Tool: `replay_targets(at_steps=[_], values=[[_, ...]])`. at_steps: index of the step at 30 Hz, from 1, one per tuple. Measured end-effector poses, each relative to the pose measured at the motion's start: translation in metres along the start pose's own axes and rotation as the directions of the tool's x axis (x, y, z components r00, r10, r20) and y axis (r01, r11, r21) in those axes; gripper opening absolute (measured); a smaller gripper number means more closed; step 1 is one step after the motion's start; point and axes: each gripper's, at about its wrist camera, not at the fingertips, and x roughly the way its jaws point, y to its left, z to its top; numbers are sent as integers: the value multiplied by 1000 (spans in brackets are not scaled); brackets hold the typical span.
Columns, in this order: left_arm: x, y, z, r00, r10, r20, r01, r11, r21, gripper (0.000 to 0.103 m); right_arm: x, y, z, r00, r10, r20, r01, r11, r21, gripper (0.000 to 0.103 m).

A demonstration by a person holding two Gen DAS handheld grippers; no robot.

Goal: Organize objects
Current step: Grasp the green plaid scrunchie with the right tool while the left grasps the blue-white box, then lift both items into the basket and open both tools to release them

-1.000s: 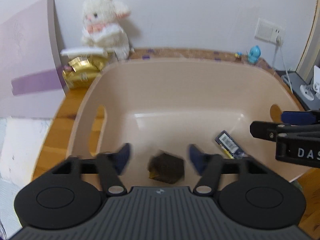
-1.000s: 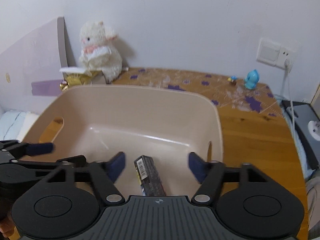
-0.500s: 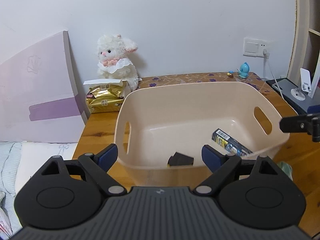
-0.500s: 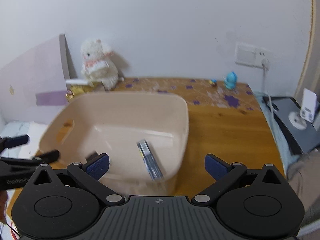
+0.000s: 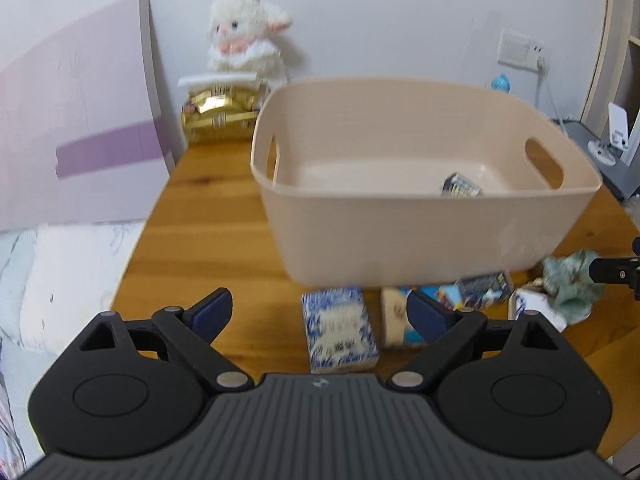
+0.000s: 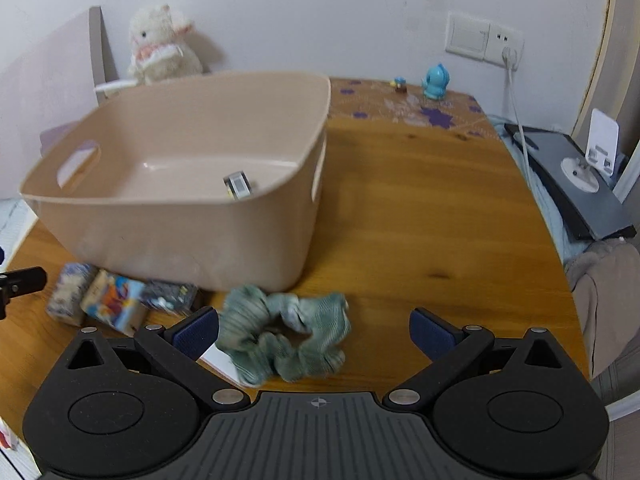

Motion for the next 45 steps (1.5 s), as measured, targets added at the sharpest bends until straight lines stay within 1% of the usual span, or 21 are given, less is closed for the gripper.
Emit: replay_targets(at_steps=[3, 5, 10, 12, 14, 15, 17, 18, 19, 20, 21, 22, 23, 24, 26, 31, 37, 41, 45], values=[[14, 2, -7, 999, -10, -35, 10, 1000, -14, 95, 12, 0, -5, 1000, 3, -8, -3, 1000, 3, 101], [24, 3, -10, 998, -22, -60, 21, 999, -24, 95, 18, 1, -8, 1000, 14, -18, -14, 1000, 4, 97], [48, 3, -16, 992, -34, -125, 29, 999, -43, 95, 33, 6, -14, 998, 45, -47, -45, 999, 6, 96], [52, 5, -17, 991, -46, -128, 38, 997, -64, 95, 36, 7, -17, 996, 70, -54, -69, 998, 12, 92], [52, 7, -16, 990, -56, -130, 46, 996, -78, 93, 37, 8, -20, 996, 71, -57, -71, 997, 11, 84], [52, 7, -16, 989, -61, -133, 51, 995, -81, 91, 38, 8, -21, 996, 75, -51, -75, 997, 10, 82], [51, 8, -15, 987, -85, -138, 73, 993, -90, 80, 35, 8, -22, 995, 97, -38, -97, 995, 19, 67], [49, 8, -15, 985, -98, -139, 86, 992, -95, 76, 34, 8, -22, 994, 105, -38, -104, 994, 23, 64], [48, 7, -15, 984, -108, -140, 94, 991, -99, 70, 32, 9, -23, 994, 104, -37, -103, 994, 23, 59], [46, 6, -14, 984, -113, -141, 99, 990, -103, 63, 30, 10, -23, 994, 103, -36, -103, 995, 20, 53], [45, 5, -14, 983, -119, -140, 105, 989, -106, 60, 28, 10, -24, 994, 104, -30, -103, 994, 20, 49], [43, 4, -14, 982, -127, -141, 112, 988, -108, 53, 26, 10, -24, 994, 103, -29, -103, 994, 21, 43], [42, 3, -14, 981, -130, -142, 116, 987, -107, 50, 24, 10, -25, 994, 106, -24, -106, 994, 23, 38], [40, 2, -13, 981, -131, -142, 116, 988, -105, 49, 21, 10, -26, 994, 109, -19, -109, 994, 26, 36], [41, 1, -13, 982, -125, -140, 112, 989, -95, 48, 17, 9, -28, 994, 112, -12, -111, 993, 29, 28], [38, 2, -15, 983, -123, -136, 109, 989, -103, 47, 2, 5, -30, 992, 120, 24, -121, 992, 36, 22], [26, 8, -18, 986, -123, -113, 110, 987, -114, 46, -21, 7, -29, 989, 131, 73, -133, 991, 16, 21], [7, 12, -15, 989, -124, -80, 115, 987, -110, 46, -43, 10, -28, 982, 145, 118, -145, 989, -1, 20], [-22, 13, -9, 993, -112, -21, 110, 991, -80, 46, -68, 10, -23, 973, 150, 178, -147, 989, -27, 20]])
